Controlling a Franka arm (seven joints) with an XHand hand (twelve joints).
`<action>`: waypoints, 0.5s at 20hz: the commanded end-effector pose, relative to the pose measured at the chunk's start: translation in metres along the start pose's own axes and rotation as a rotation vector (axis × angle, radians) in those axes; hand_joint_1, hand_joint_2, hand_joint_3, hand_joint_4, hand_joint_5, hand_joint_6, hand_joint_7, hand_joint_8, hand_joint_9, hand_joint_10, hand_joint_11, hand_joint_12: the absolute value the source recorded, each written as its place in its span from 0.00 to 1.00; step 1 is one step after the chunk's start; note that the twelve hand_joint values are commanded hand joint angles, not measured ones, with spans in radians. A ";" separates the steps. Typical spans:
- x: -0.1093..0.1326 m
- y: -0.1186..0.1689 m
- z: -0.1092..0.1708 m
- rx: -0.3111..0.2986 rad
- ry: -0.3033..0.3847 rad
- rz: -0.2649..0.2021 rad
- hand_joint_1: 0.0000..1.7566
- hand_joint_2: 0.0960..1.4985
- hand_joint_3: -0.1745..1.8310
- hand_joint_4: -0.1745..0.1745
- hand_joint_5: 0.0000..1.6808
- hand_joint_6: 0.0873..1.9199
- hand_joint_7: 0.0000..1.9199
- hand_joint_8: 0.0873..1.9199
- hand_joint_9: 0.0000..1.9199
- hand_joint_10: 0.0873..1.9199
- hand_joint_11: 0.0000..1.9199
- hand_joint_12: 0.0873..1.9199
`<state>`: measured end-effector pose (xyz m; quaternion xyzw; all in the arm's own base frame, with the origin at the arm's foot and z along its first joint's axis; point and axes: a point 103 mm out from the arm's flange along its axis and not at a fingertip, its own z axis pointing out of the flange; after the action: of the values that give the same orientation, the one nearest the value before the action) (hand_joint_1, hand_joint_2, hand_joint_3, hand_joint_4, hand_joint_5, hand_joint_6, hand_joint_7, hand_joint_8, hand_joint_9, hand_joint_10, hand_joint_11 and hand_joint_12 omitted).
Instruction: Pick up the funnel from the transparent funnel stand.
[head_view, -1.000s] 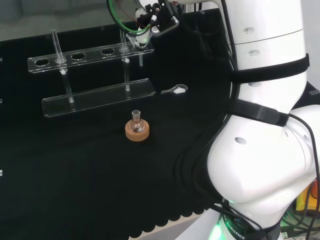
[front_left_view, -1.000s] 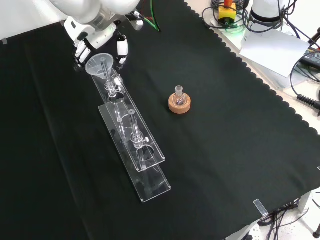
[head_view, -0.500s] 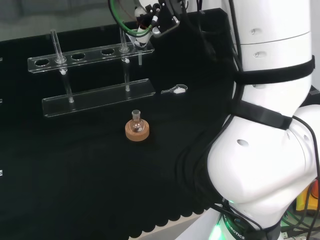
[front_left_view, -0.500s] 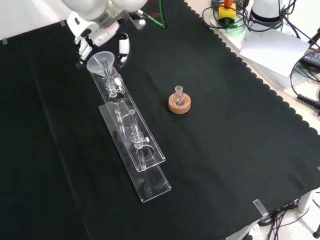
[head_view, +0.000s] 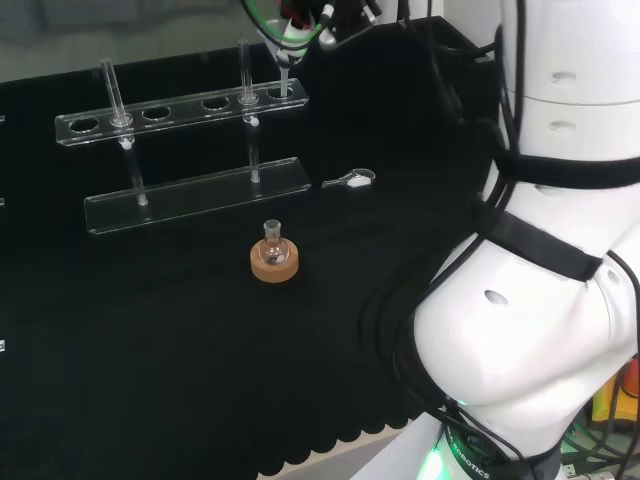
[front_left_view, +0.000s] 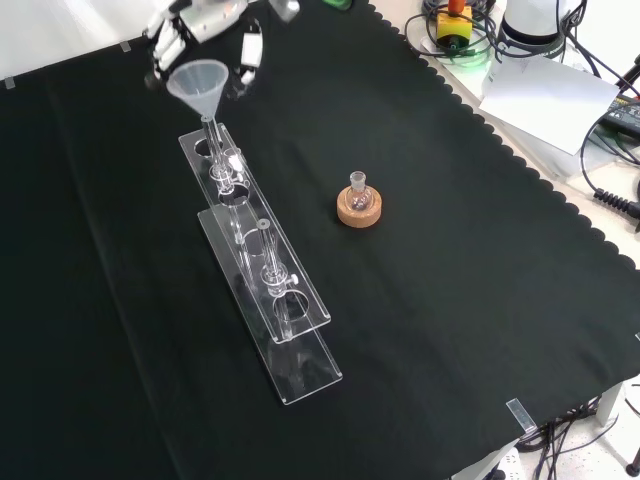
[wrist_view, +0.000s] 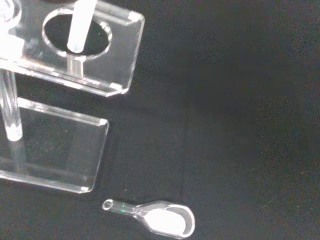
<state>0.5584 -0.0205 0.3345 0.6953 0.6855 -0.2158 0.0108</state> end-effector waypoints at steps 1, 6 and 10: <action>-0.039 -0.044 -0.014 -0.071 0.014 0.032 0.45 0.49 0.39 0.42 0.42 0.05 0.26 0.30 0.41 0.24 0.27 0.66; -0.045 -0.082 -0.018 -0.102 0.019 0.048 0.45 0.49 0.40 0.43 0.39 0.12 0.26 0.30 0.42 0.23 0.27 0.66; -0.042 -0.111 -0.019 -0.119 0.021 0.049 0.45 0.49 0.40 0.43 0.37 0.18 0.26 0.30 0.42 0.23 0.27 0.66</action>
<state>0.4995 -0.0440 0.3837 0.7082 0.6813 -0.1815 0.0367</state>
